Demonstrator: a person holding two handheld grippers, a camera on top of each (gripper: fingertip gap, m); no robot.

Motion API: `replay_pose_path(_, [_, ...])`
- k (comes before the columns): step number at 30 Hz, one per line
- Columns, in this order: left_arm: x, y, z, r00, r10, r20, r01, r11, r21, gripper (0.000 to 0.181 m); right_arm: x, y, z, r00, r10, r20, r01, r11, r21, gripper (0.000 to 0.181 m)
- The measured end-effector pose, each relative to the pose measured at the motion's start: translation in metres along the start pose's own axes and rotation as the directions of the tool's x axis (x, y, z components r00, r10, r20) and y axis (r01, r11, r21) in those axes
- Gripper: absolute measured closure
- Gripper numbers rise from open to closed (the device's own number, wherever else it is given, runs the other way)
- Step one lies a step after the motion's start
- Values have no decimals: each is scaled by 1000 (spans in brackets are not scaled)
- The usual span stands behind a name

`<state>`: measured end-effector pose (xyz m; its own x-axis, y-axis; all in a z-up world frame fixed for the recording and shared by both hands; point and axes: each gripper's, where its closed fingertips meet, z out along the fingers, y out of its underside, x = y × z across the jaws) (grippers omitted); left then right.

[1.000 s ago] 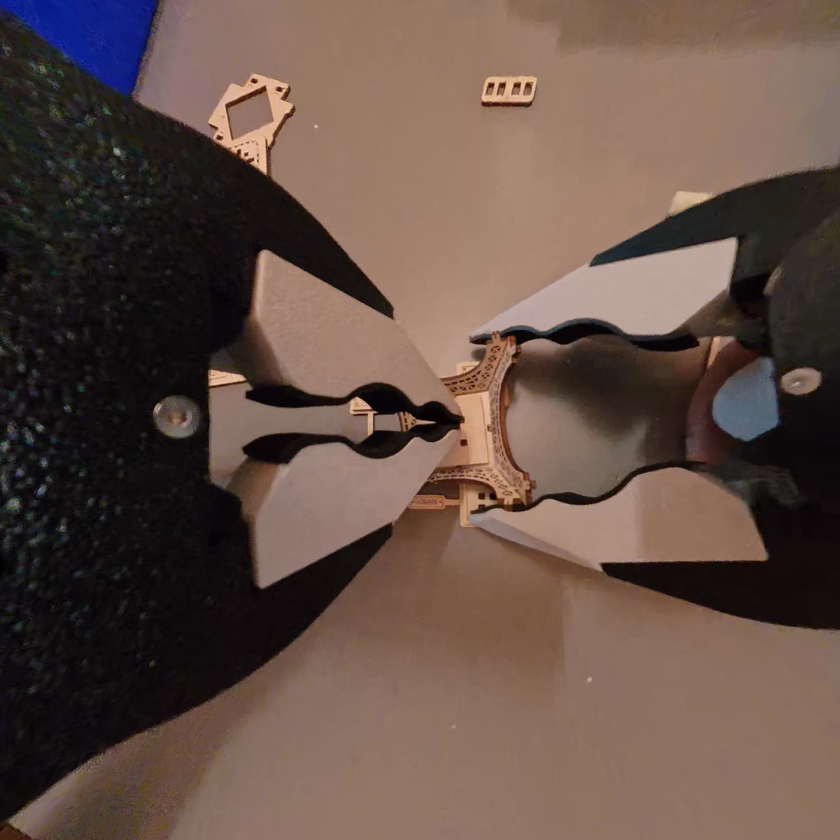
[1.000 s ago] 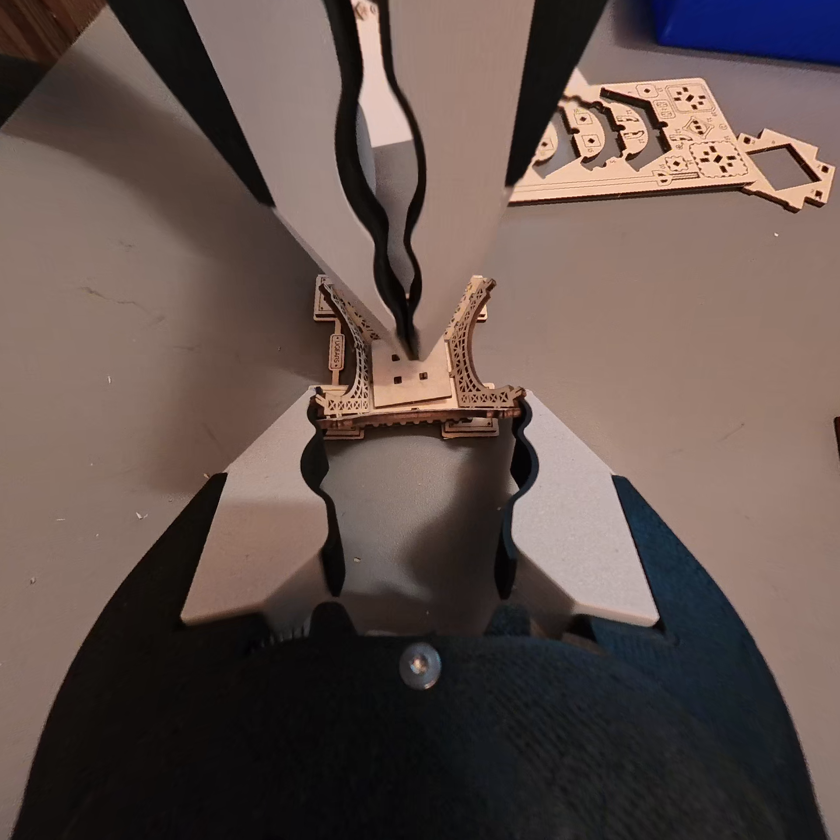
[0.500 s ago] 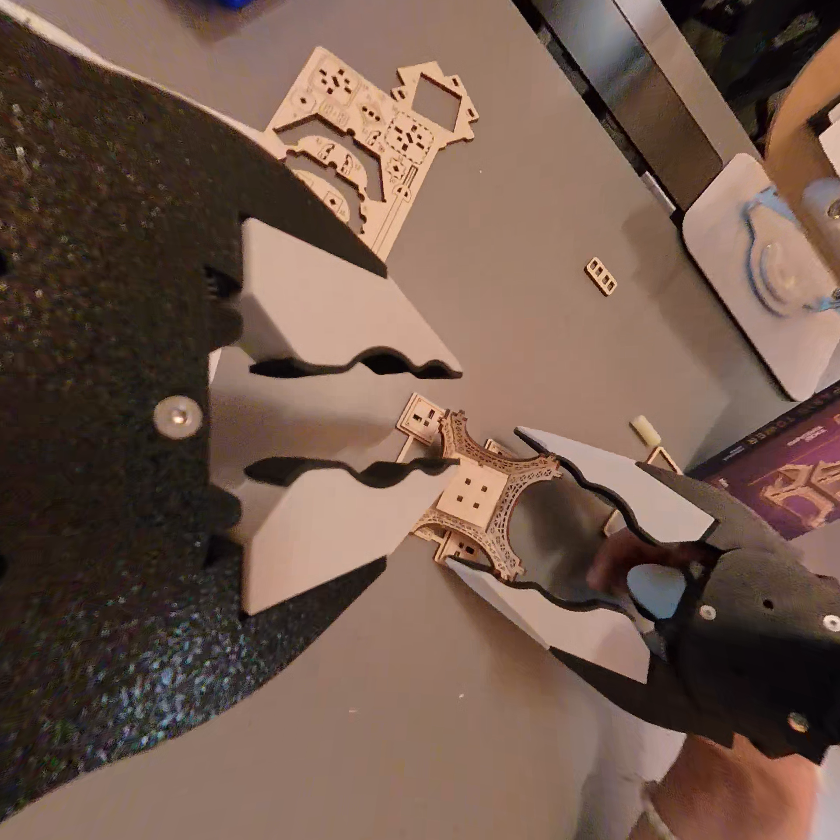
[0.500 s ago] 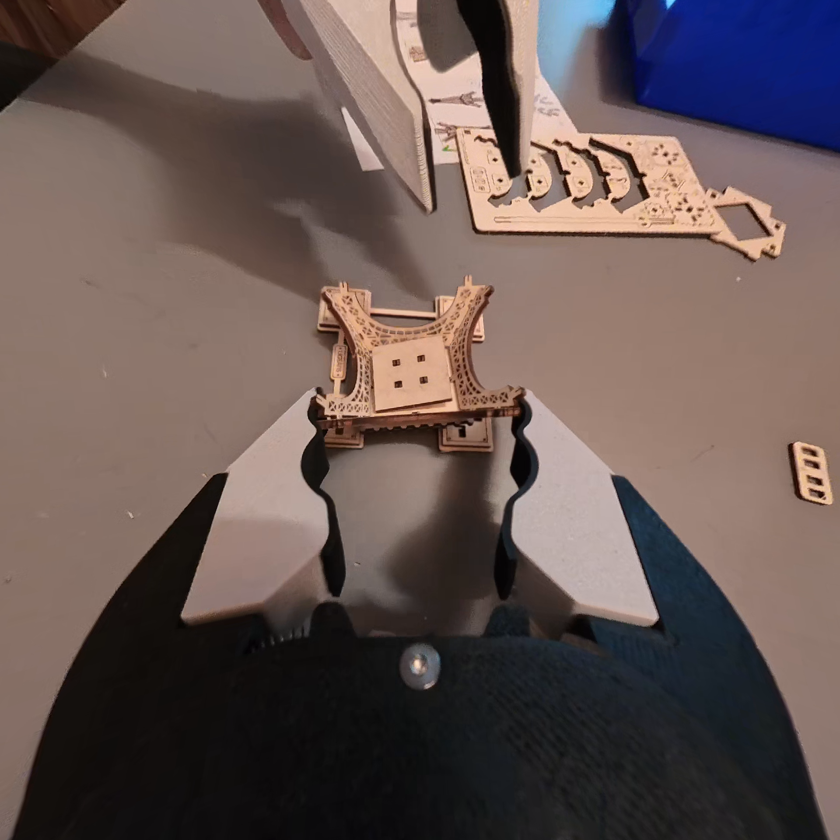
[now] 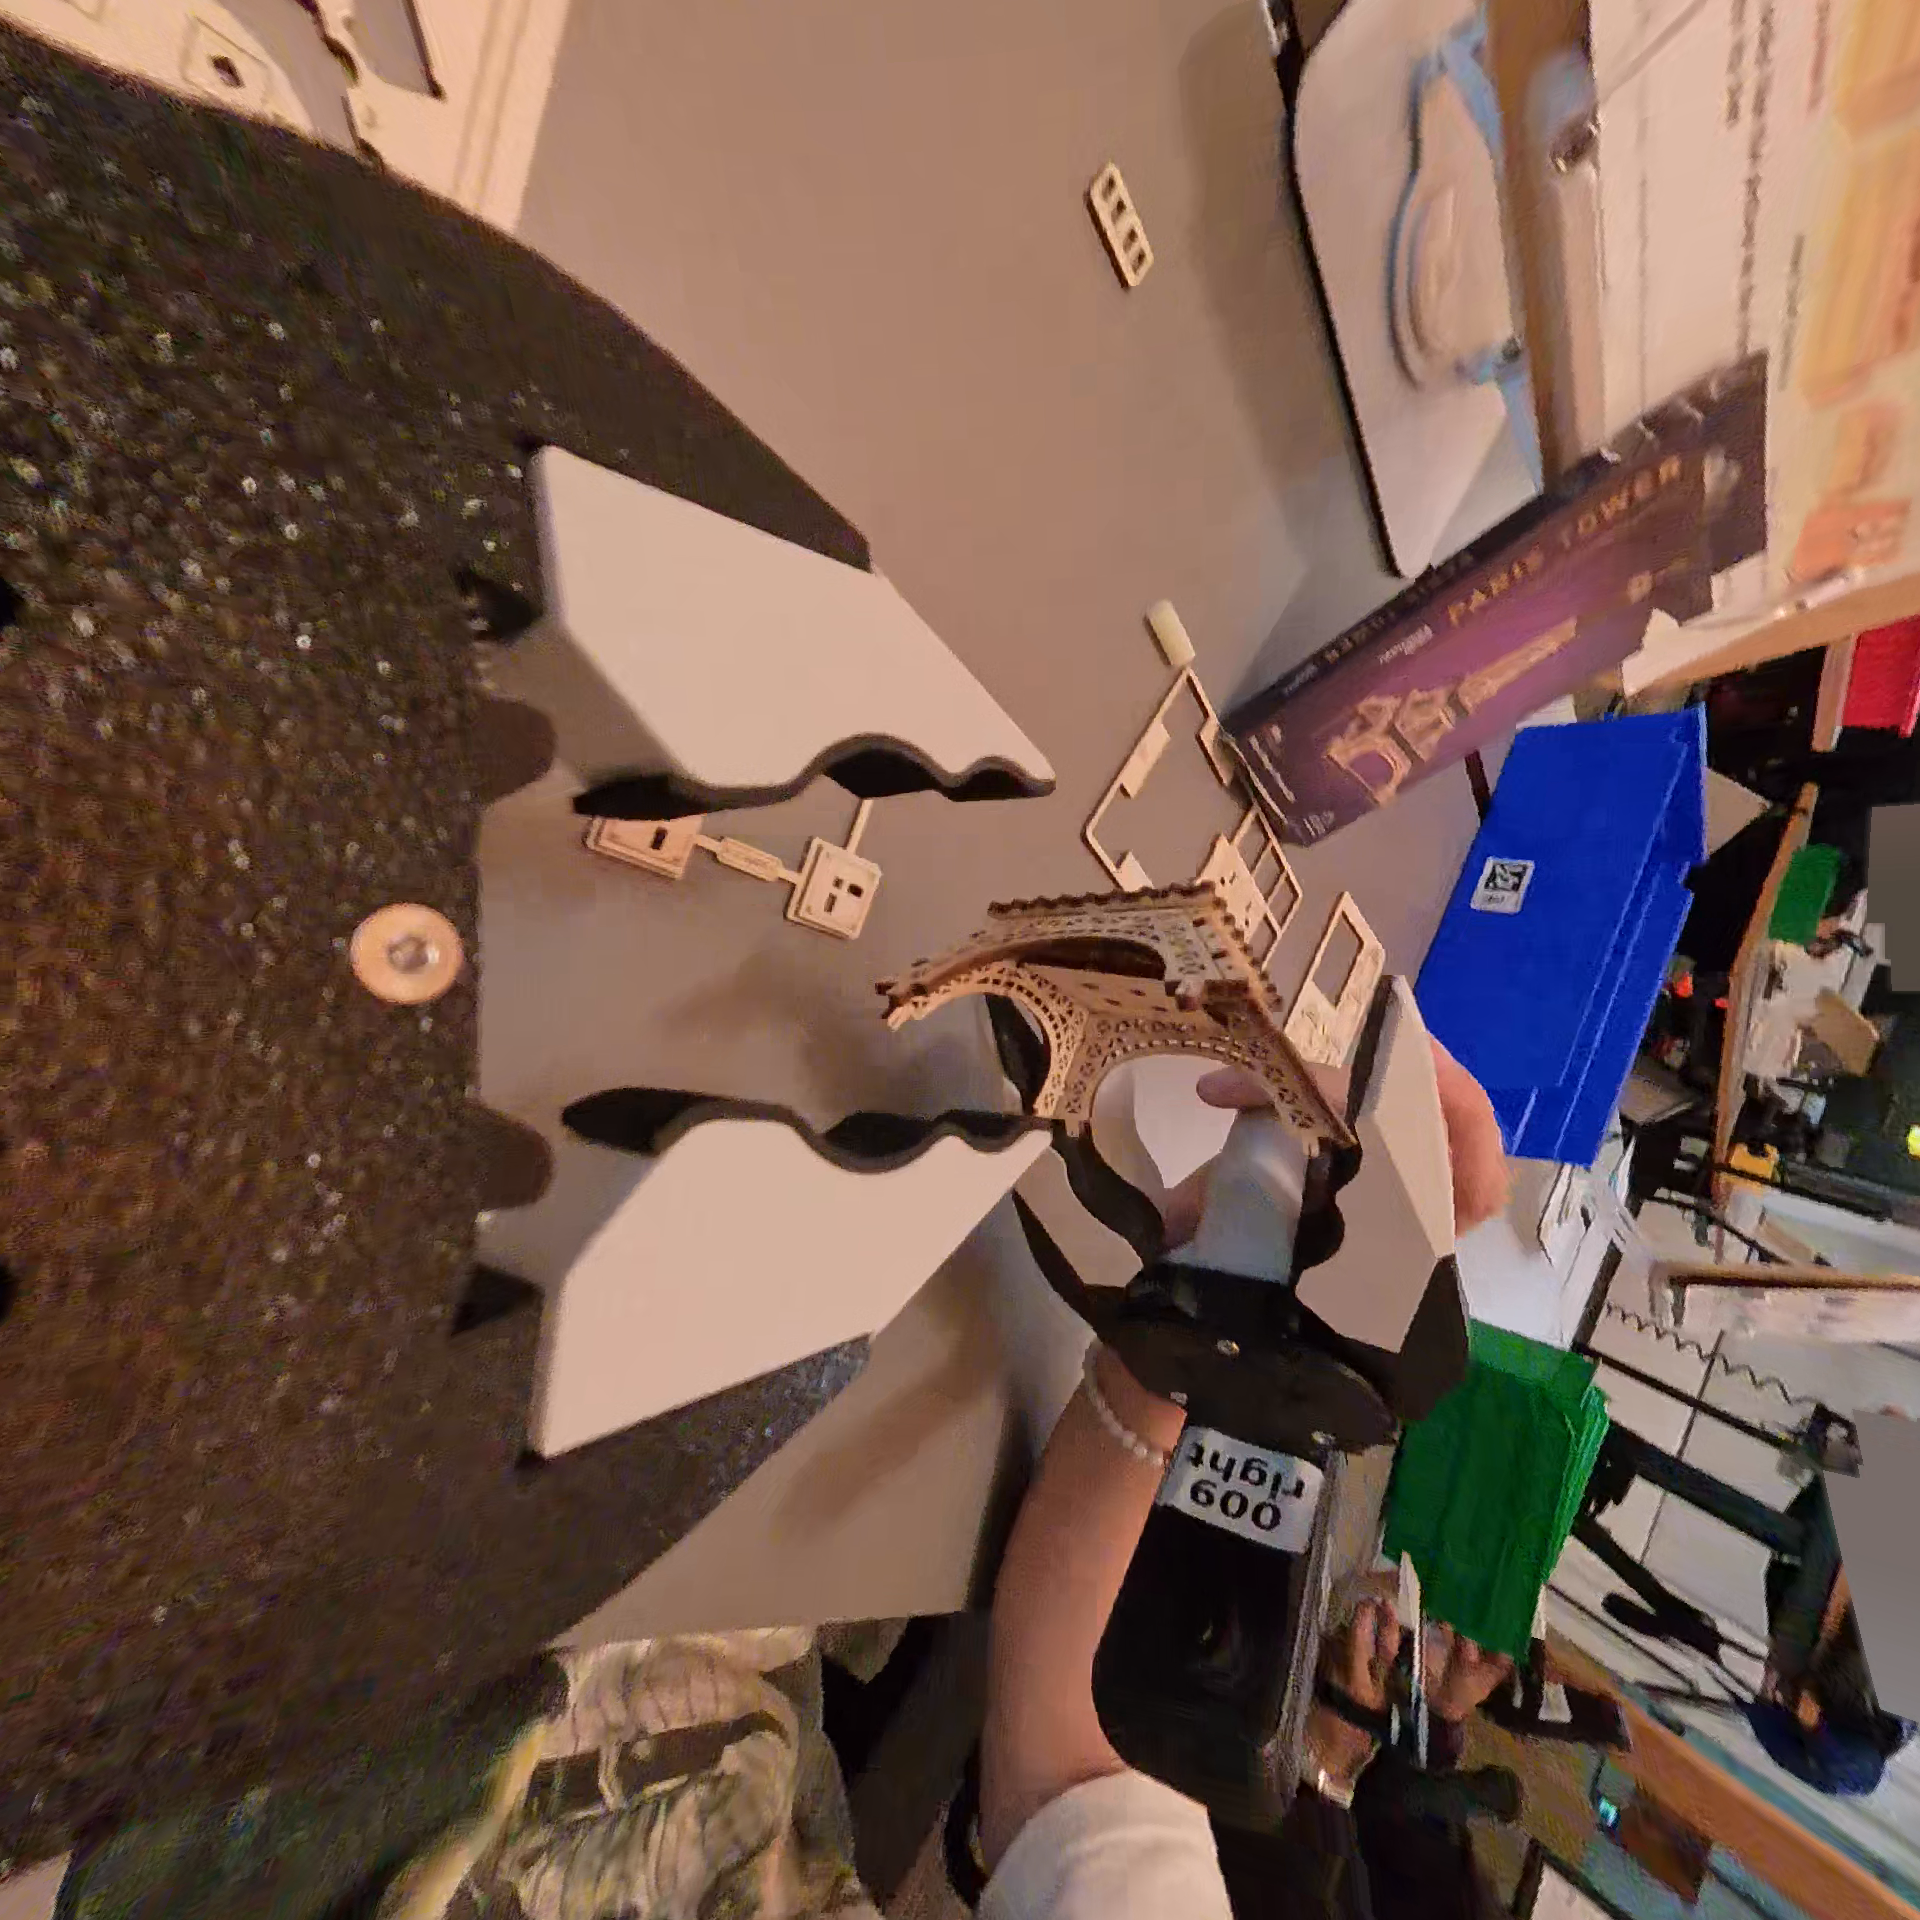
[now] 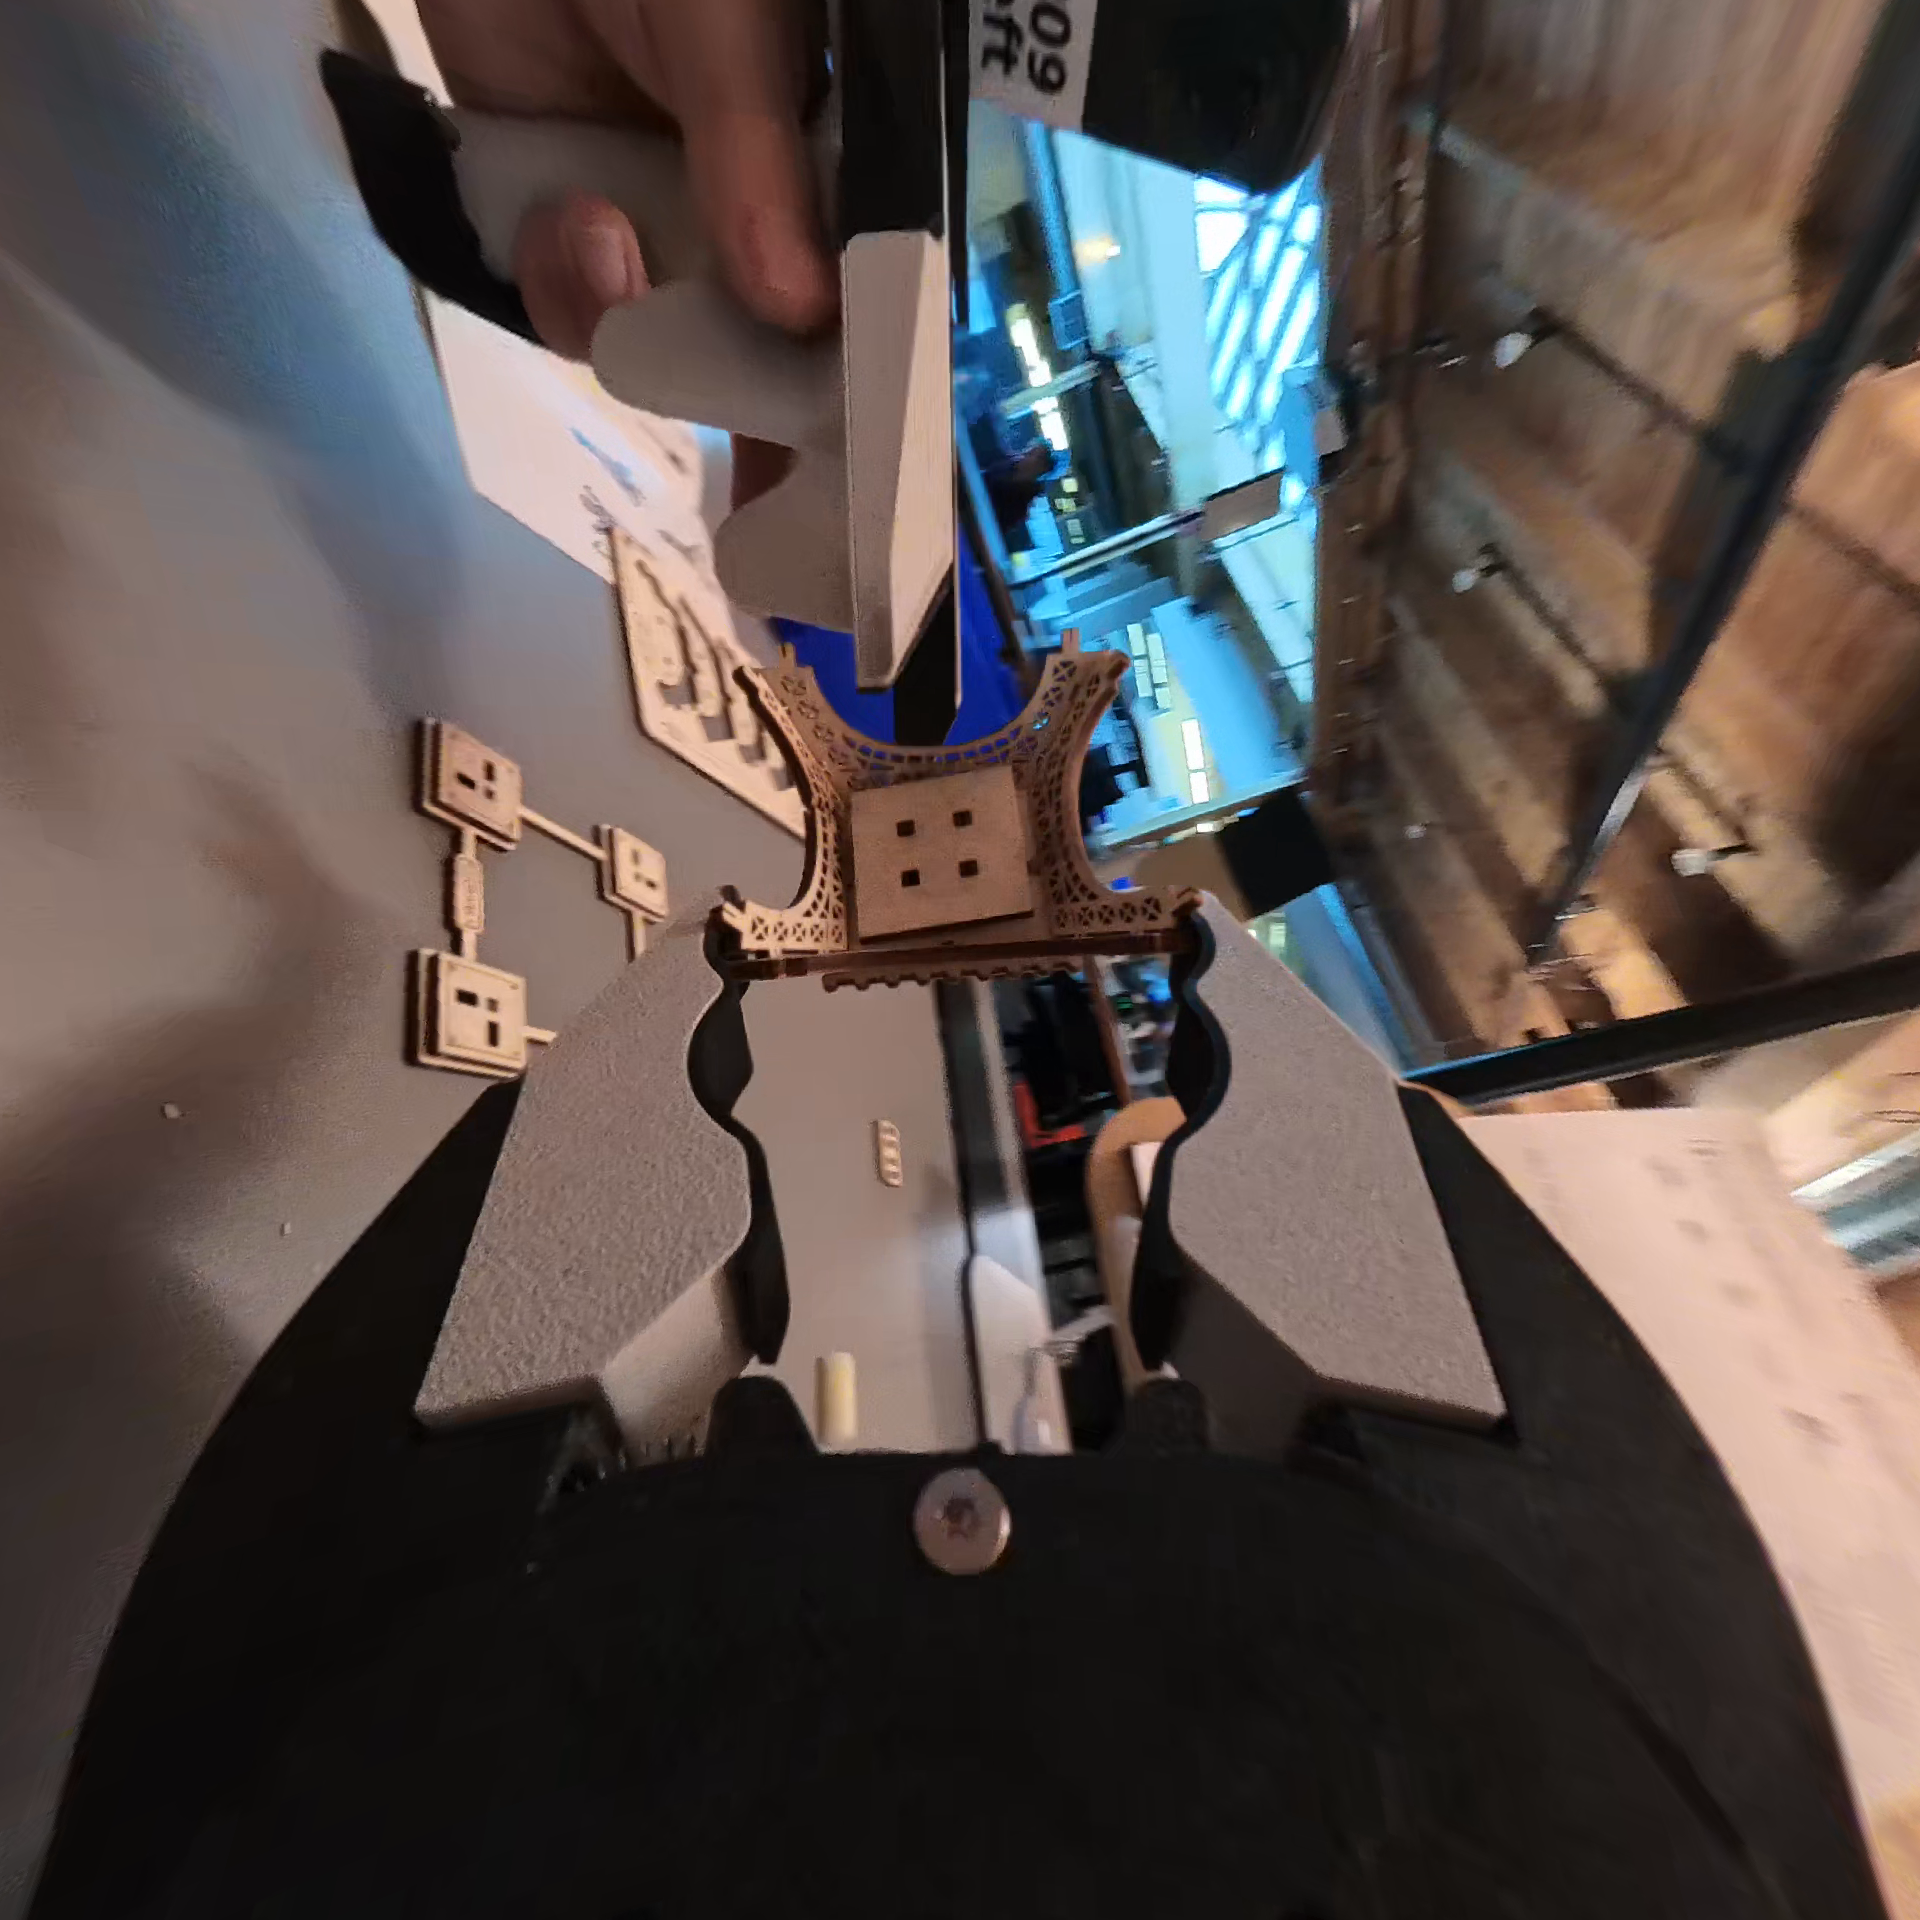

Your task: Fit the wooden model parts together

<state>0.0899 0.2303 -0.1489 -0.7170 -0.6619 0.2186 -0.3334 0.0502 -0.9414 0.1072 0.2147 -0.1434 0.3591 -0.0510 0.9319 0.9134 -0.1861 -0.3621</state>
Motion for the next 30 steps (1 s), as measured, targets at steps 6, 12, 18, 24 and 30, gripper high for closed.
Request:
replay_pose_path(6, [22,-15,6,983,184,9,-184,983,-3,133,19,-23,-24,975,-148,-165,151,988,5,101])
replay_pose_path(12, [34,-23,6,958,285,30,-284,958,-27,130,29,-31,-36,959,-156,-236,167,986,24,102])
replay_pose_path(18, [9,-6,-8,933,302,198,-275,950,-151,135,-34,2,-25,949,271,159,-255,960,-112,101])
replay_pose_path(24, [31,24,1,949,301,91,-273,932,-238,175,-79,16,-36,642,687,341,-598,727,-339,101])
replay_pose_path(30, [39,62,30,942,330,-62,-317,816,-483,181,-110,11,-56,459,763,455,-598,644,-478,101])
